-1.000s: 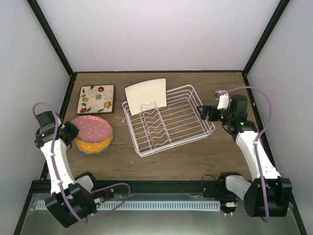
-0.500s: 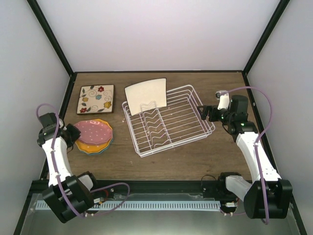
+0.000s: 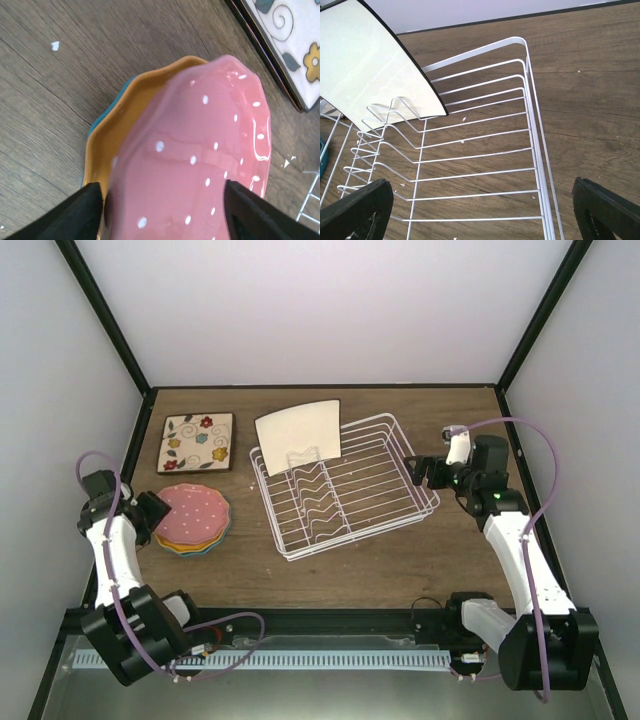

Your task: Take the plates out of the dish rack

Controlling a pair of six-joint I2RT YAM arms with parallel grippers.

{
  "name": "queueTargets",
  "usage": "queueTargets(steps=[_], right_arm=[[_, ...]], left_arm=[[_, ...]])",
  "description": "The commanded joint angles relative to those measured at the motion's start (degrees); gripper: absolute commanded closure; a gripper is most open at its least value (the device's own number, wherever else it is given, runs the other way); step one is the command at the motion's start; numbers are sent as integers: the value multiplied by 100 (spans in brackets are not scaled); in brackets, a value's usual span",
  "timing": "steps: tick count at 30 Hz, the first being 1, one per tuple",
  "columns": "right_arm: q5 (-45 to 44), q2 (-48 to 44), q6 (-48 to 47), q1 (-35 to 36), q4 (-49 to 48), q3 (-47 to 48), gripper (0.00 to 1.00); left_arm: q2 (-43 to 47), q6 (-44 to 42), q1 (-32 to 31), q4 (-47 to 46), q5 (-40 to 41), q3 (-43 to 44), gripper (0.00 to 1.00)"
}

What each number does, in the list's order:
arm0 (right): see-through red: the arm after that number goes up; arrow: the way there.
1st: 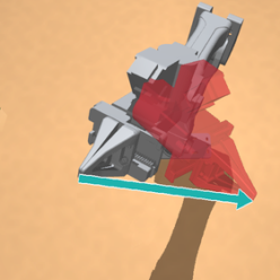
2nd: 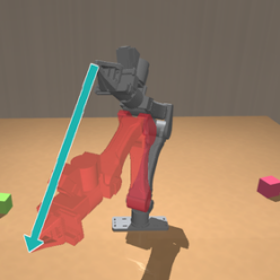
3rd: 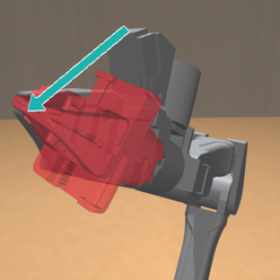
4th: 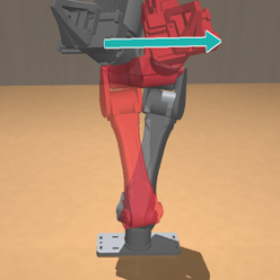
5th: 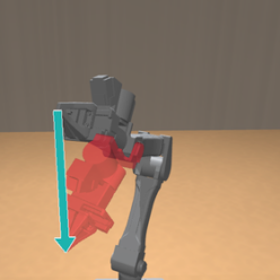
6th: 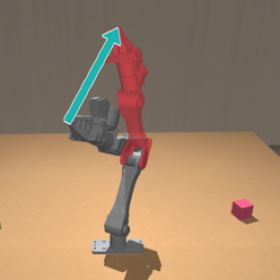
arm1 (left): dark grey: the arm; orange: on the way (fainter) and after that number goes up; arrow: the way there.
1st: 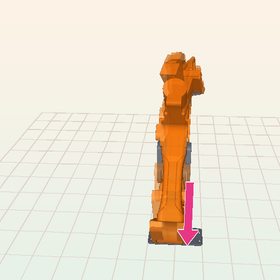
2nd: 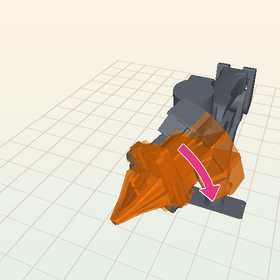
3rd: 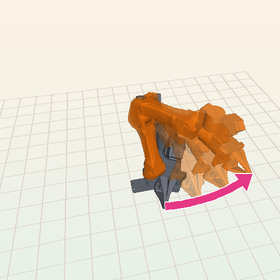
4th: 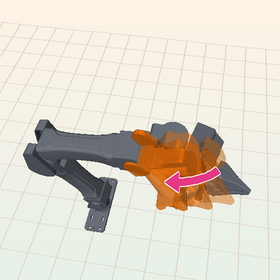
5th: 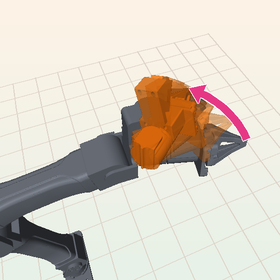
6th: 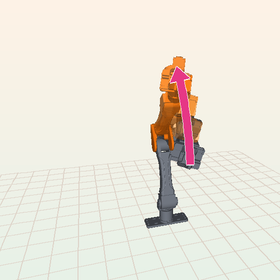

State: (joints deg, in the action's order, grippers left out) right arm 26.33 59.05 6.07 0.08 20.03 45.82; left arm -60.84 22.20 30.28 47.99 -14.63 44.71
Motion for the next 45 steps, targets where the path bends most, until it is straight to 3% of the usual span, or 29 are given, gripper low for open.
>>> queueTargets(steps=[1,5,8,13,18,21,24,27,29,31,34,38,45], right_arm=[[-58,-145,35,-60,27,96,0],[-64,-177,52,-60,29,82,0],[-62,-196,69,-60,27,80,0],[-59,-231,86,-60,52,85,0],[-142,-324,79,-60,97,83,0],[-199,-381,79,-60,107,63,0],[-216,-405,83,-60,77,46,0],[-192,-387,112,-58,18,45,0],[-156,-363,136,-60,-26,57,0],[-139,-351,153,-60,-30,86,0],[-183,-372,150,-63,28,133,0],[-284,-513,146,-60,147,106,0],[-501,-726,178,-60,358,69,0]], left_arm=[[-42,-12,9,-217,-187,-41,29],[-115,8,11,-198,-182,-66,12],[-178,22,6,-203,-213,-60,6],[-292,69,9,-224,-174,155,1],[-474,183,4,-205,183,1045,0],[-586,362,-22,-736,149,1596,0],[-674,254,-460,-2046,-9,1843,1],[-1114,-434,-1380,-3389,-689,2089,3],[-1631,-1075,-1927,-3962,-2069,2465,5],[-2207,-1708,-2378,-3848,-3000,2900,6],[-2811,-3131,-2833,-3195,-3700,3435,9],[-3215,-4494,-2997,-2719,-3884,3523,15],[-3569,-5425,-3194,-2509,-3702,3659,19]])
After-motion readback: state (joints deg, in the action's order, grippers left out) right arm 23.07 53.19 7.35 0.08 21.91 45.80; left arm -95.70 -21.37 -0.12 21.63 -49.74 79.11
